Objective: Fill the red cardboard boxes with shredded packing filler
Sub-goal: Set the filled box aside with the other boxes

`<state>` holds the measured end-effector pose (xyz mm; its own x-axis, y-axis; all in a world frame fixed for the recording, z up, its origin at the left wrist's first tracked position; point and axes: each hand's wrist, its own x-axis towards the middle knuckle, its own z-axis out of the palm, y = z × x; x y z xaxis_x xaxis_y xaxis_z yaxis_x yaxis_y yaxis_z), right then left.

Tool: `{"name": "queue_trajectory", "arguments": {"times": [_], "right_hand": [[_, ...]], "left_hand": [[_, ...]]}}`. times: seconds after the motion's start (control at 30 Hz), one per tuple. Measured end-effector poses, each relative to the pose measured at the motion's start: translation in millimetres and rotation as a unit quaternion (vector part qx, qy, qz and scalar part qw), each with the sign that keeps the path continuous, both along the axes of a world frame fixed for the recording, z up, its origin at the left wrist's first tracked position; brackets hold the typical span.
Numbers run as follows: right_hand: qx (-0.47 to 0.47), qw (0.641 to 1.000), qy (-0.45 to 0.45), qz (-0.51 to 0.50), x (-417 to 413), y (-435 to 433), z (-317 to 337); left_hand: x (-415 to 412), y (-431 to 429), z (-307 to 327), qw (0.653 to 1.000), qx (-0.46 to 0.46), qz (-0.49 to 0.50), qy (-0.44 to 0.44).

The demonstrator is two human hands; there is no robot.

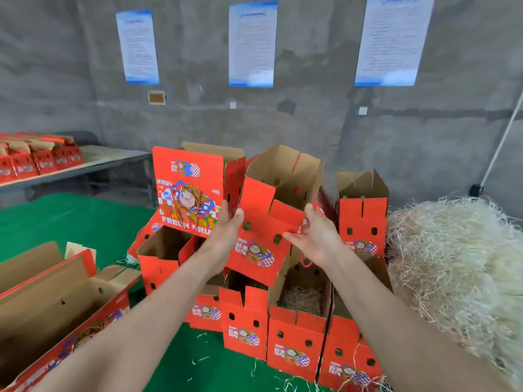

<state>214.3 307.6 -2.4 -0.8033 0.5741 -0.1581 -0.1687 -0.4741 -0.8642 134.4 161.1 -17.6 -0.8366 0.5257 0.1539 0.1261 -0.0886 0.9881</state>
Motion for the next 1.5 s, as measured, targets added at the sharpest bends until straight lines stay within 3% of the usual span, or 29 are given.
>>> {"name": "queue_trajectory", "arguments": {"times": [0.13, 0.3, 0.47, 0.67, 0.77, 0.87, 1.0, 1.1, 1.2, 1.33, 1.5], "right_hand": [[0.057, 0.997, -0.043, 0.031, -19.1, -3.1, -21.3], [0.262, 0.956, -0.088, 0.098, -26.7, -9.7, -37.6], [0.363, 0.907, -0.148, 0.157, -33.5, -18.7, -41.1], [0.409, 0.905, -0.118, 0.019, -52.3, -51.8, -48.3], [0.409, 0.909, -0.072, -0.014, -66.4, -83.9, -51.9], [0.468, 0.882, -0.054, 0.018, -84.4, -123.5, -68.8], [0.521, 0.842, -0.091, 0.106, -125.8, -196.8, -103.9], [0.625, 0.758, -0.088, 0.165, -158.6, -258.8, -134.3], [0.754, 0.608, -0.091, 0.231, -185.2, -301.8, -160.5], [0.822, 0.473, -0.158, 0.275, -215.6, -325.1, -172.9], [0.899, 0.263, -0.196, 0.291, -246.3, -338.1, -179.1]], "left_hand": [[-25.3, 4.0, -15.7, 0.996, -0.086, -0.024, -0.011], [-45.3, 23.4, -25.2, 0.984, -0.175, -0.036, 0.010], [-53.7, 34.3, -39.9, 0.986, -0.159, -0.024, 0.041], [-54.4, -4.0, -46.8, 0.988, -0.101, 0.021, 0.119], [-58.9, -56.0, -46.3, 0.998, -0.031, 0.042, 0.039], [-67.0, -127.0, -60.7, 0.993, 0.045, 0.075, -0.075], [-97.0, -225.8, -91.4, 0.975, 0.028, 0.187, -0.116], [-128.2, -292.7, -109.6, 0.962, -0.023, 0.242, -0.120], [-156.3, -343.0, -123.2, 0.952, -0.087, 0.272, -0.110], [-176.2, -379.7, -131.9, 0.945, -0.102, 0.296, -0.097], [-184.4, -405.6, -148.0, 0.927, -0.180, 0.328, -0.034]]}}
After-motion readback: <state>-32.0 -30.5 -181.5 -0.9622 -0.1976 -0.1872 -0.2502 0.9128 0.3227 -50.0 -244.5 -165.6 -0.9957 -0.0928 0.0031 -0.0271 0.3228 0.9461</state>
